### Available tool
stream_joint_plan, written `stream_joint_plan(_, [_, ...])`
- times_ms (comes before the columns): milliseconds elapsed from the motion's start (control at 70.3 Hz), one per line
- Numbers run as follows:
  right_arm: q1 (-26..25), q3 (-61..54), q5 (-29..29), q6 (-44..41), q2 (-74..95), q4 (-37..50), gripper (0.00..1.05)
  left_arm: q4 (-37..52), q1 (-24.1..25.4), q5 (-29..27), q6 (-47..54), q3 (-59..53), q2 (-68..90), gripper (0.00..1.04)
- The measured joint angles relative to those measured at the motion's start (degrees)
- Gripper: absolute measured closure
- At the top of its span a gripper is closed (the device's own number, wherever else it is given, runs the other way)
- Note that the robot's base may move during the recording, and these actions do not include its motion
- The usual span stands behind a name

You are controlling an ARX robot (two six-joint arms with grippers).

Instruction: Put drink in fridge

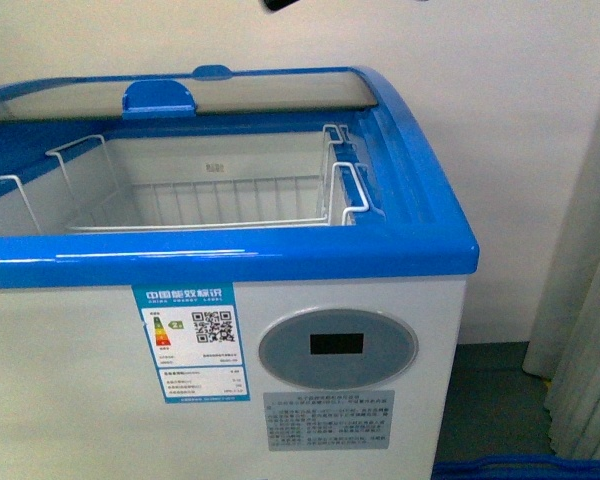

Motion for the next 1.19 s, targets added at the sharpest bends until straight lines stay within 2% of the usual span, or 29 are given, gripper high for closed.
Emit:
stream_joint_plan(57, [-1.9, -3.6, 4.0, 5.0, -4.1, 1.4, 0.07, 0.0, 0.0, 0.0, 0.0, 0.0, 0.0, 1.02])
stream_joint_plan(156, [-5.9, -12.5, 11.1, 12.4, -14.2, -1.0, 0.07, 0.0, 0.0, 0.0, 0.0, 0.0, 0.0, 1.02])
stream_joint_plan(256, [-10.4, -27.5, 16.5, 19.4, -30.5, -5.3, 0.07, 0.0, 0.0, 0.0, 0.0, 0.0, 0.0, 1.02])
stream_joint_plan(555, [-20.3, -52.4, 15.5, 27.0, -65.6, -24.8, 0.07, 0.0, 0.0, 0.0, 0.0, 0.0, 0.0, 1.02])
stream_joint_plan(654, [-27.4, -58.8, 12.1, 28.4, -80.3, -29.8, 0.08, 0.0, 0.0, 0.0, 0.0, 0.0, 0.0, 1.02])
stream_joint_plan(711, [-32.1, -64.2, -0.6, 25.9, -87.7, -19.4, 0.21, 0.0, 0.0, 0.0, 0.0, 0.0, 0.0, 1.02])
stream_joint_plan(768, [-31.7, -69.1, -6.0, 24.5, -91.1, -13.7, 0.32, 0.0, 0.0, 0.1, 0.0, 0.0, 0.0, 1.02])
stream_joint_plan(839, [-30.1, -74.5, -4.9, 23.7, -92.5, -11.8, 0.45, 0.0, 0.0, 0.0, 0.0, 0.0, 0.0, 1.02])
stream_joint_plan(896, [-25.7, -78.6, 1.3, 23.4, -93.9, -11.0, 0.55, 0.0, 0.0, 0.0, 0.0, 0.0, 0.0, 1.02])
stream_joint_plan(938, [-23.3, -80.7, 2.9, 23.2, -94.7, -10.2, 0.62, 0.0, 0.0, 0.0, 0.0, 0.0, 0.0, 1.02])
stream_joint_plan(1081, [-21.6, -85.7, 3.3, 23.0, -98.4, -7.8, 0.87, 0.0, 0.0, 0.0, 0.0, 0.0, 0.0, 1.02])
stream_joint_plan(1194, [-21.5, -88.6, 3.4, 22.8, -100.1, -6.7, 1.02, 0.0, 0.0, 0.0, 0.0, 0.0, 0.0, 1.02])
